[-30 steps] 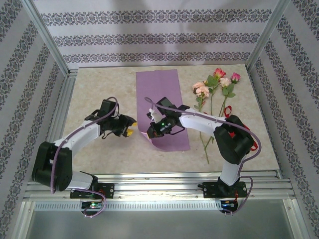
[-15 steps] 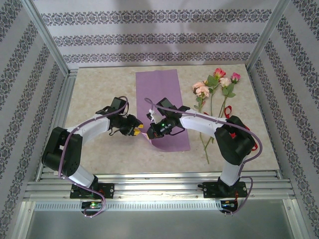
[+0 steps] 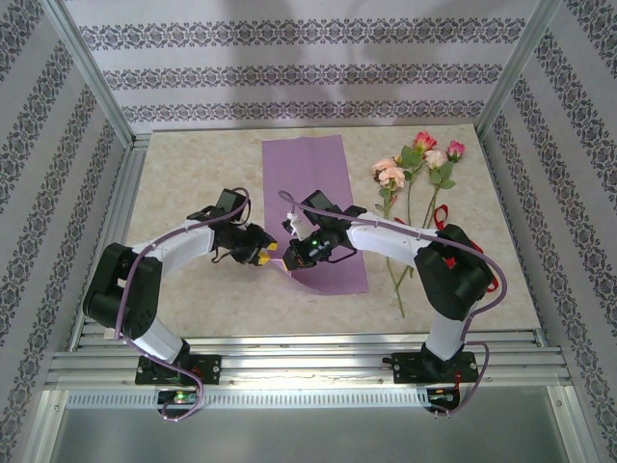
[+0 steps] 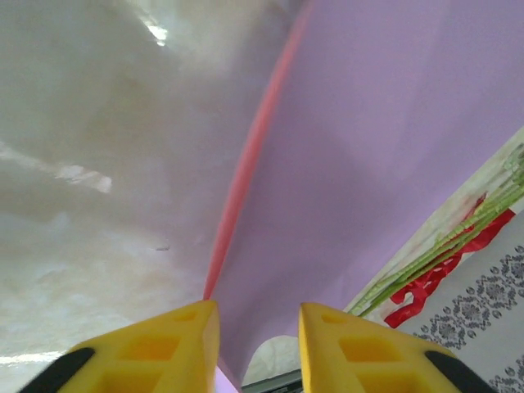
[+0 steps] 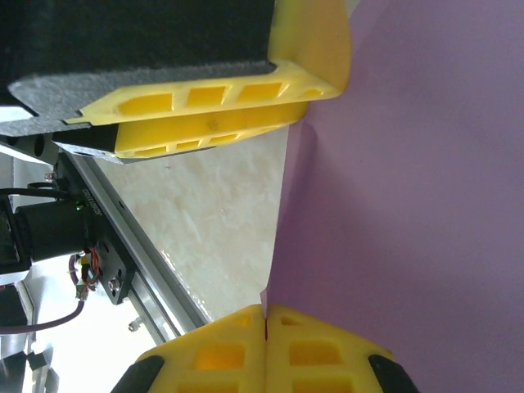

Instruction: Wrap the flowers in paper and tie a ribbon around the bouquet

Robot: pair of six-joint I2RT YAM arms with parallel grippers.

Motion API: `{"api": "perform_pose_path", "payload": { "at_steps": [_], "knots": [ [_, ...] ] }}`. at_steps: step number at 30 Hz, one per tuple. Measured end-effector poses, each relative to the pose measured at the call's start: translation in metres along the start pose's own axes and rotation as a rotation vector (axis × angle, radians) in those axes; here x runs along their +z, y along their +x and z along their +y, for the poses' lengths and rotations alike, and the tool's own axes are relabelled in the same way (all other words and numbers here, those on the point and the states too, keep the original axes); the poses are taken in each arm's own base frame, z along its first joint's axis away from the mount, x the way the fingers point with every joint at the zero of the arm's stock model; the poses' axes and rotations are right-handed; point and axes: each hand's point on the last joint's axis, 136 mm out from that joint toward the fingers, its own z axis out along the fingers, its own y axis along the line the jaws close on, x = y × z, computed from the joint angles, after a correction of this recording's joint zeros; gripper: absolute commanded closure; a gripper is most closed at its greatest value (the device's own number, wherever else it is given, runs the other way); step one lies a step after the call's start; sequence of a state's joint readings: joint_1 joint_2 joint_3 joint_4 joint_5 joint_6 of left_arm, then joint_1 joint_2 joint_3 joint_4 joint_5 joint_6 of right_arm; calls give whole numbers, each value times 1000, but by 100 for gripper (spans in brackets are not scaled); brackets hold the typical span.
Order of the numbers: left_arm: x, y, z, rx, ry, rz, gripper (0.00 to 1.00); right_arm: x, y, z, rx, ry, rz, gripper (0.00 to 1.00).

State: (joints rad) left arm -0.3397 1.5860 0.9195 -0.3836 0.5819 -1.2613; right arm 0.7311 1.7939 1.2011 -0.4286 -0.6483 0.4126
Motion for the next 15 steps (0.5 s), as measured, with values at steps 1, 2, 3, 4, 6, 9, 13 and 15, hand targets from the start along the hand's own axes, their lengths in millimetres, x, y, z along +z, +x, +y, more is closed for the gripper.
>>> {"api": "perform_pose_path", "payload": {
  "at_steps": [1,2,3,4,6,9,13,15],
  "knots": [
    [-1,0,3,-1,-12,-7,65,0,0,0,0,0,1,100],
    [-2,0,4,-2,-18,-11,65,1,1,1,-3,-1,3,100],
    [-4,0,5,-1,-20,-13,64,1,1,2,-4,-1,4,100],
    [-5,0,5,0,-21,-16,64,1,2,2,-4,-1,5,100],
    [-5,1,5,-1,-21,-16,65,1,1,2,-5,-1,4,100],
    [-4,1,7,-3,-24,-15,65,2,3,3,-8,-2,8,100],
    [-4,0,8,-4,-28,-18,64,3,3,4,-10,-3,9,100],
    [-6,-1,9,-2,-44,-29,63,3,3,4,-10,-3,9,100]
  ]
}}
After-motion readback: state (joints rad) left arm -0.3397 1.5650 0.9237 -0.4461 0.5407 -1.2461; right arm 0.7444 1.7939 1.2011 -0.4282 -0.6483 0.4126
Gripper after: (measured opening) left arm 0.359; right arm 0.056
